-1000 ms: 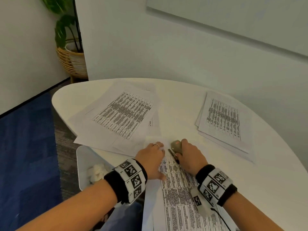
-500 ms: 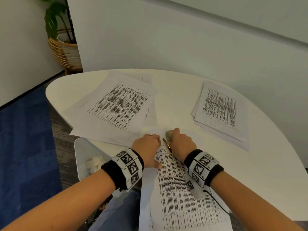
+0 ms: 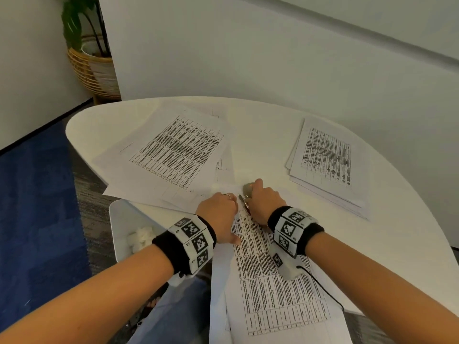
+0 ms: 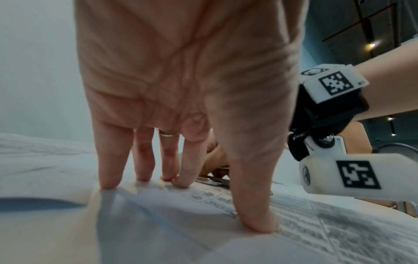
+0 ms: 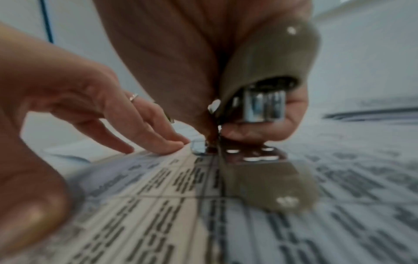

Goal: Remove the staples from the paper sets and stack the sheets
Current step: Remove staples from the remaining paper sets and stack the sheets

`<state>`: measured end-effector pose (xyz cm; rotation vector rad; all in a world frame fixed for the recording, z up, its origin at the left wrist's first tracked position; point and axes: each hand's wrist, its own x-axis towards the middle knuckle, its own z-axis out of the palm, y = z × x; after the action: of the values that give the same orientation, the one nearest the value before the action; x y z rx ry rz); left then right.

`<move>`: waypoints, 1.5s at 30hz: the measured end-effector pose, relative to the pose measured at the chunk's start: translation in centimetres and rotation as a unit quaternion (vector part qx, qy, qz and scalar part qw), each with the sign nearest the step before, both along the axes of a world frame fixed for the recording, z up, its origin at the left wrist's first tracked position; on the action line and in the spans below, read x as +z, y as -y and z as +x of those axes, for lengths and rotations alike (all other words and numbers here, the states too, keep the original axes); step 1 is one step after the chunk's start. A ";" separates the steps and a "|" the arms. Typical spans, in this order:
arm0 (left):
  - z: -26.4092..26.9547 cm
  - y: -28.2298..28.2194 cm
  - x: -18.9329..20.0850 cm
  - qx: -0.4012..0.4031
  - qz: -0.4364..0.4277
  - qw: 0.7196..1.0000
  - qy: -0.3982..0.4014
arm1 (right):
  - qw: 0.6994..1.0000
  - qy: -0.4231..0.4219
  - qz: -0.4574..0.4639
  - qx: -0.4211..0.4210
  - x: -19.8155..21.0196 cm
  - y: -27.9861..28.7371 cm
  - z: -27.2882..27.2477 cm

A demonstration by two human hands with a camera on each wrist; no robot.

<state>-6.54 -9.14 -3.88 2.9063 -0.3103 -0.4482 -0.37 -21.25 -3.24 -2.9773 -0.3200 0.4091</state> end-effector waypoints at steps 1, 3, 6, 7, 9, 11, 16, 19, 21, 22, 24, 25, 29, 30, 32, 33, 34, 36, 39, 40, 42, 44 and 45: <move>0.0 0.0 0.0 0.003 -0.004 1.000 0.000 | 0.999 -0.017 0.015 -0.027 0.0 -0.2 0.2; 0.1 0.1 0.1 0.006 -0.008 1.000 -0.005 | 0.999 -0.021 0.019 -0.038 0.1 -0.6 0.5; 0.1 0.1 -0.1 0.007 0.003 1.000 -0.006 | 1.000 0.006 -0.010 0.011 -0.3 -0.7 0.6; 0.1 0.1 -0.1 0.007 0.002 1.000 -0.005 | 1.000 0.001 -0.012 0.017 -0.3 -0.7 0.7; 0.2 0.1 -0.2 0.010 -0.004 1.000 -0.002 | 1.000 -0.022 -0.007 0.012 -0.4 -0.9 1.0; 0.2 0.0 -0.3 0.007 -0.001 1.000 -0.001 | 0.999 -0.038 -0.004 0.001 -0.2 -1.1 1.2; 0.1 0.1 -0.4 0.009 -0.003 1.000 0.001 | 0.999 -0.001 -0.027 0.020 -0.7 -1.3 0.9; 0.1 0.1 -0.2 0.011 -0.010 1.000 0.000 | 0.999 0.030 -0.035 0.027 -0.5 -2.0 1.1; 0.0 0.2 -0.1 0.012 -0.010 1.000 0.001 | 0.998 0.034 -0.035 0.034 -0.4 -2.4 1.7; 0.0 0.2 -0.1 0.011 -0.012 1.000 0.001 | 0.999 0.026 -0.030 0.035 -0.4 -2.6 2.1; 0.1 0.1 -0.1 0.009 -0.015 1.000 -0.004 | 0.999 -0.010 -0.009 0.032 0.1 -2.3 2.8; 0.1 0.0 0.0 0.007 -0.014 1.000 -0.006 | 0.999 -0.032 0.006 0.029 0.4 -1.9 3.1; 0.1 -0.6 0.0 0.006 -0.039 0.999 -0.006 | 0.990 -0.097 0.106 0.014 2.0 1.2 2.6; 0.0 -0.8 0.0 0.006 -0.047 0.999 -0.007 | 0.987 -0.098 0.130 0.010 2.2 2.1 2.1; -0.1 -0.9 0.1 0.006 -0.053 0.999 -0.012 | 0.982 -0.081 0.167 0.016 2.3 3.6 1.1; -0.2 -0.9 0.1 0.008 -0.058 0.998 -0.013 | 0.980 -0.066 0.186 0.020 2.2 4.3 0.6; -0.2 -0.9 0.2 0.014 -0.065 0.998 -0.011 | 0.977 -0.051 0.206 0.021 2.2 4.9 0.2; -0.1 -0.9 0.2 0.031 -0.079 0.996 -0.009 | 0.969 -0.035 0.246 0.010 2.3 6.0 -0.3; 0.2 -0.6 0.4 0.055 -0.097 0.994 -0.018 | 0.957 -0.012 0.290 0.002 2.4 7.1 -1.1; 0.2 -0.4 0.4 0.067 -0.116 0.991 -0.019 | 0.954 0.003 0.300 0.005 2.5 7.4 -1.3; 0.2 0.1 0.5 0.102 -0.179 0.978 -0.014 | 0.945 0.024 0.327 0.005 2.7 7.6 -1.7; 0.4 0.6 0.3 0.141 -0.251 0.958 -0.002 | 0.936 0.026 0.351 0.004 2.8 7.6 -1.9; 0.6 0.8 0.3 0.157 -0.289 0.945 0.001 | 0.934 0.027 0.355 0.008 2.8 7.6 -1.9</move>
<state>-5.99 -9.91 -3.56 2.3206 0.0278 -0.2455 -2.28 -28.83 -0.40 -2.2776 -0.3946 0.1585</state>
